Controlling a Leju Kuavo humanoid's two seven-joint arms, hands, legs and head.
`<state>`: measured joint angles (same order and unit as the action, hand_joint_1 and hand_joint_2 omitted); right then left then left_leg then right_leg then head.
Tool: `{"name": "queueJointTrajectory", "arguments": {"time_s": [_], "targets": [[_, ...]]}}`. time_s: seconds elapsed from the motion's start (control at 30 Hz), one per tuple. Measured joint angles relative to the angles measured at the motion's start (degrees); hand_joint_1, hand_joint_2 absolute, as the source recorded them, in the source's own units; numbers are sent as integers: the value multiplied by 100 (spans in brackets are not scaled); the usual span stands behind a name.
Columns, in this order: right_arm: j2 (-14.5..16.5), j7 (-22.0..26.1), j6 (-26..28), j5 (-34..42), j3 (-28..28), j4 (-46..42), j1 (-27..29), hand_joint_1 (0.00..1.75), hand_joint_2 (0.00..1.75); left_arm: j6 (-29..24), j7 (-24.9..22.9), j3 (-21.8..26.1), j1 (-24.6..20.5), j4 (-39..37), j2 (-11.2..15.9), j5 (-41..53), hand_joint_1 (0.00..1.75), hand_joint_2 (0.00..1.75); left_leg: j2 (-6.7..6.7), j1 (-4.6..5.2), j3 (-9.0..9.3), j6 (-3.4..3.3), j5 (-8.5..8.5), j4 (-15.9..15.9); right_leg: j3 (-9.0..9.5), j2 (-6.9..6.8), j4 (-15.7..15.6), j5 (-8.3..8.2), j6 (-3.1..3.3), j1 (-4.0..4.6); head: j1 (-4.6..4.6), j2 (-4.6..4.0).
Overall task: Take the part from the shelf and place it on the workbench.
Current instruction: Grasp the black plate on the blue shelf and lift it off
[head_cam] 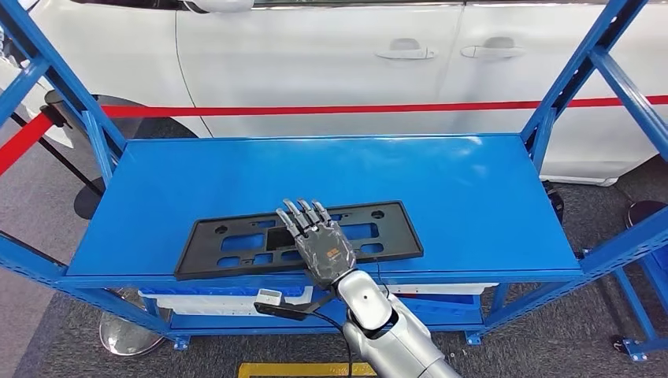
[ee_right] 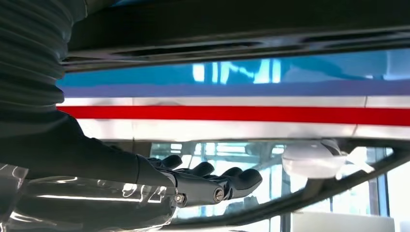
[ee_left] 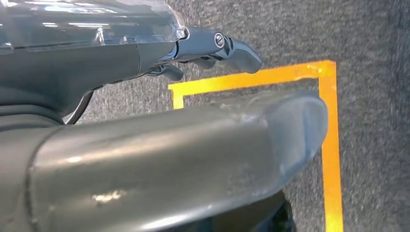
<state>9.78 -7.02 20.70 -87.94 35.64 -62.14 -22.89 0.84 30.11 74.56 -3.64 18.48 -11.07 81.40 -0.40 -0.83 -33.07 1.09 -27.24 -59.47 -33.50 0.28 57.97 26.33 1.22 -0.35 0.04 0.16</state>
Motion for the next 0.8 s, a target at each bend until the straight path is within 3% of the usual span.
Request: {"name": "queueJointTrajectory", "arguments": {"time_s": [0.1, 0.17, 0.2, 0.3, 0.33, 0.37, 0.47, 0.53, 0.63, 0.67, 0.7, 0.73, 0.8], "targets": [[34, -177, -196, -69, -205, 277, -280, 0, 175, 3, 5, -27, -11, -16, 5, 33, 0, 0, 6, -11, -460, 55, -484, -984, 17, -20, -24, -7, 57, -6, -30, 0], [5, -246, -288, -130, -385, 531, -479, 0, 175, 5, 7, -29, -4, -32, 10, 31, 0, 0, 7, -13, -716, 67, -580, -1477, 21, -28, -14, 0, 67, 11, -29, 0], [-17, -267, -328, -157, -471, 655, -569, 17, 175, 5, 6, -29, 2, -39, 16, 27, 0, 0, 7, -12, -702, 62, -467, -1418, 25, -25, -2, 6, 70, 16, -29, -1], [-82, -301, -426, -190, -617, 914, -800, 126, 175, 4, -13, -29, 5, -45, 50, 12, 0, 0, 7, 5, -248, -7, 87, -377, 32, -7, 49, 43, 47, 31, -29, -1], [-104, -311, -487, -192, -643, 988, -867, 152, 175, 4, -26, -29, -2, -45, 61, 7, 0, 0, 7, 19, -130, -37, 166, -113, 20, -3, 64, 50, 24, 37, -30, -1], [-130, -319, -566, -192, -660, 1062, -923, 162, 175, 4, -40, -29, -6, -45, 69, 3, 0, 0, 5, 35, -76, -63, 179, 23, 5, -2, 72, 52, -1, 42, -26, -1], [-206, -315, -816, -194, -675, 1278, -1040, 173, 175, 5, -61, -28, 7, -48, 80, -4, 0, 0, 5, 27, -56, -142, 192, 101, -10, -4, 73, 55, -92, 43, -22, -1], [-254, -303, -923, -195, -675, 1414, -1135, 174, 175, 6, -61, -27, 7, -49, 84, -14, 0, 0, 16, -4, -36, -210, 227, 159, -106, -6, 293, 208, -152, 39, -13, -1], [-337, -287, -973, -198, -675, 1577, -1215, 173, 175, 9, -61, -27, -14, -50, 84, -20, 0, 0, 20, -6, -39, -243, 236, 172, -640, -9, 1370, 704, -208, 7, 1, 0], [-356, -281, -974, -199, -675, 1617, -1223, 173, 175, 10, -61, -27, -13, -51, 84, -20, 0, 0, 19, -7, -36, -243, 234, 171, -783, -11, 1635, 765, -220, -4, 1, 0], [-368, -275, -973, -201, -675, 1647, -1232, 173, 175, 10, -61, -27, -11, -51, 84, -20, 0, 0, 17, -8, -30, -242, 231, 169, -823, -12, 1680, 705, -226, -16, 1, -1], [-377, -272, -974, -201, -675, 1671, -1247, 174, 175, 10, -61, -27, -10, -52, 83, -20, 0, 0, 13, -9, -20, -235, 227, 166, -742, -14, 1489, 541, -226, -27, 0, -1], [-391, -270, -977, -201, -675, 1706, -1291, 173, 175, 10, -61, -27, -14, -55, 80, -20, 0, 0, 2, -5, -3, -205, 207, 150, -356, -22, 690, 152, -205, -38, 0, -1]]}}
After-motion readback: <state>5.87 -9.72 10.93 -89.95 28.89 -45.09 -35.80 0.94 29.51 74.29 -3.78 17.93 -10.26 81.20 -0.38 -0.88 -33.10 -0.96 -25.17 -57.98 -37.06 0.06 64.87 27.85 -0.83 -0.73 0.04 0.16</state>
